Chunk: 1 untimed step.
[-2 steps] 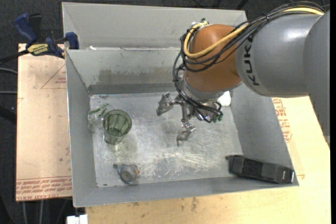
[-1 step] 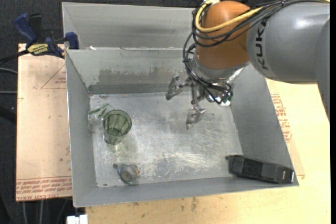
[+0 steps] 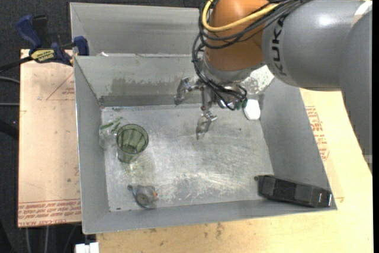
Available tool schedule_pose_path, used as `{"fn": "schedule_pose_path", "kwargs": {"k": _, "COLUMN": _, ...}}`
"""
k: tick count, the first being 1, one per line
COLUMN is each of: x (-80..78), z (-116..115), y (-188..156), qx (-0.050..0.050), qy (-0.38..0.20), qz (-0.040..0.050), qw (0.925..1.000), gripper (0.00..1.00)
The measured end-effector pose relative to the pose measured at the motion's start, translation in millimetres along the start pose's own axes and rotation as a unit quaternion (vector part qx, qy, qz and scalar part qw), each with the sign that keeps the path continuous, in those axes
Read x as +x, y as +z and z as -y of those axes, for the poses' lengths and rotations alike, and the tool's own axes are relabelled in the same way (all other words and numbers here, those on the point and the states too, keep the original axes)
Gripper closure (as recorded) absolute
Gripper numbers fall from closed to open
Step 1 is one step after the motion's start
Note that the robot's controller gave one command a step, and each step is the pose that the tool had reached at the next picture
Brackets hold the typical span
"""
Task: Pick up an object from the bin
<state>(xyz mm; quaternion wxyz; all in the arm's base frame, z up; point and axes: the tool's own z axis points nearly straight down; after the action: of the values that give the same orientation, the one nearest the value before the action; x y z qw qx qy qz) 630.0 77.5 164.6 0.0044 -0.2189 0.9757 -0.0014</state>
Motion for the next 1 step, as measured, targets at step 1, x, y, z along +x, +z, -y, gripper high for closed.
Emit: {"fn": "schedule_pose_path", "kwargs": {"k": 1, "x": 40.8, "z": -30.2, "y": 10.7, "qx": -0.004, "qy": 0.016, "qz": -0.0019, "qw": 0.9999, "gripper": 0.00}}
